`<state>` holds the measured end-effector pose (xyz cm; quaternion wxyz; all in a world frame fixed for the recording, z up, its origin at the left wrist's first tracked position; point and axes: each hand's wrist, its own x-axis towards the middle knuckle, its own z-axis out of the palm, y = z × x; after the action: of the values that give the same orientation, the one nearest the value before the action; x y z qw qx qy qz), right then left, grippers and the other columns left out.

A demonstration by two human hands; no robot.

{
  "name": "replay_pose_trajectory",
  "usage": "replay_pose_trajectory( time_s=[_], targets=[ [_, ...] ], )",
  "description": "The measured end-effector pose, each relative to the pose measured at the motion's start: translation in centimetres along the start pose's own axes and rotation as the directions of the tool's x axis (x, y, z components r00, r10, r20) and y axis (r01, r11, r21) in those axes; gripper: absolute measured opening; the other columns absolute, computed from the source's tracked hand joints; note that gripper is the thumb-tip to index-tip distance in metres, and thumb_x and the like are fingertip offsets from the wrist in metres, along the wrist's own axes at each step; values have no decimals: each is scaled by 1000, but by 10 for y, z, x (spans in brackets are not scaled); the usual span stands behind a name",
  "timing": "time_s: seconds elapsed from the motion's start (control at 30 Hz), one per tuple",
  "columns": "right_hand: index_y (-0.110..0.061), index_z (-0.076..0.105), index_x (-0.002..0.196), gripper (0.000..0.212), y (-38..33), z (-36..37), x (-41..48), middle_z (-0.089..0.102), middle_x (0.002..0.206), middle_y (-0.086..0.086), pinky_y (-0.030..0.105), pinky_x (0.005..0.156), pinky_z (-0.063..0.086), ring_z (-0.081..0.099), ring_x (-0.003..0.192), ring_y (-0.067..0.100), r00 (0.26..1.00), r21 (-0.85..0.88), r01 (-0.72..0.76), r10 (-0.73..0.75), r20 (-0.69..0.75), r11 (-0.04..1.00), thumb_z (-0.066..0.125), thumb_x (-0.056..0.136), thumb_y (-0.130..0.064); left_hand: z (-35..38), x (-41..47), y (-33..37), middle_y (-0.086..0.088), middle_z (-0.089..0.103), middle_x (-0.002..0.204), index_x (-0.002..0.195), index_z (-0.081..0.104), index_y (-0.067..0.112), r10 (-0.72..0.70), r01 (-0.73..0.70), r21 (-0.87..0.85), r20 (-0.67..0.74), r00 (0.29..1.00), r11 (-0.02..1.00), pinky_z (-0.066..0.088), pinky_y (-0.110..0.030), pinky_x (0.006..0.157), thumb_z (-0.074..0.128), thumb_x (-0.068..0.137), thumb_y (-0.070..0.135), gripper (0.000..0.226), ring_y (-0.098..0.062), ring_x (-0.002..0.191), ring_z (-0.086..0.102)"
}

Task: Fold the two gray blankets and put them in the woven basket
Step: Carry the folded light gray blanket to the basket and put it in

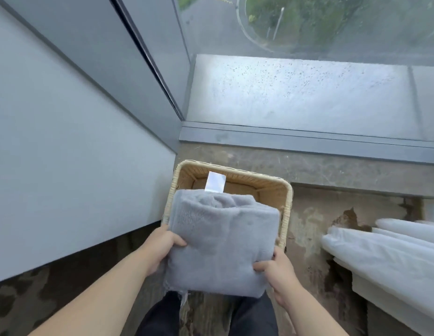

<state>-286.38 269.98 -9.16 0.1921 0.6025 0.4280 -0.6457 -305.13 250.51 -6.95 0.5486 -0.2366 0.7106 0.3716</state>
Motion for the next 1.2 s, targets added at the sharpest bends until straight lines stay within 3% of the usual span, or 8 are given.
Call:
replay_pose_trajectory(
  time_s=[0.17,0.43,0.57,0.8,0.97,1.03,1.1,1.2],
  targets=[
    [-17,60,101,44,-11,-2,102,69,94,4,30,66,47,63,88,22,998,-88,24,-30,-58,996,56,69,13,38,91,-3,-14,71,107,110,69,17,14,-4,-223,42,999,975,51,-49,90,71,72,18,38,-35,99,67],
    [-15,59,105,41,13,44,287,68,95,3,28,67,52,64,85,20,988,-146,72,-91,-128,987,59,72,9,65,276,-22,11,73,100,109,64,31,95,-94,-103,12,995,990,49,-25,73,72,52,70,69,-11,92,69],
    [-13,56,105,36,41,67,357,64,88,-1,25,61,46,59,78,15,984,-97,47,-63,-167,994,56,76,8,70,361,-35,19,68,93,102,64,32,147,-147,27,1,989,989,43,-16,66,66,60,70,57,-1,87,63],
    [-11,58,108,39,90,57,428,63,81,2,22,53,39,55,65,13,901,31,-16,28,-434,999,60,74,7,84,467,-68,-12,63,124,123,61,12,147,-85,237,-258,955,968,46,-31,91,42,95,52,53,-29,110,59],
    [-7,52,104,32,88,62,421,61,108,16,37,85,49,59,96,30,847,-271,43,-179,-500,962,61,73,-3,103,455,-60,-18,44,137,135,43,7,186,-70,219,-571,799,973,39,-36,96,58,89,44,61,-35,121,48],
    [-2,53,108,36,82,67,402,53,113,20,37,92,41,53,103,35,724,-486,181,-450,-522,855,61,73,-5,106,423,-57,-14,47,125,120,51,11,452,-278,358,-652,609,891,36,-27,85,63,87,31,40,-30,109,52],
    [0,58,109,38,76,75,382,52,114,23,40,90,42,53,102,39,584,-728,311,-727,-361,611,62,73,-10,115,394,-57,-14,54,111,105,61,10,744,-482,567,-501,443,668,39,-27,86,63,83,16,23,-30,100,55],
    [-5,62,121,49,73,89,373,54,126,28,54,96,44,54,112,46,531,-908,389,-843,82,157,68,75,-21,135,378,-66,-16,56,123,118,63,13,879,-558,788,44,475,262,35,-54,106,61,82,18,37,-35,119,50]
  ],
)
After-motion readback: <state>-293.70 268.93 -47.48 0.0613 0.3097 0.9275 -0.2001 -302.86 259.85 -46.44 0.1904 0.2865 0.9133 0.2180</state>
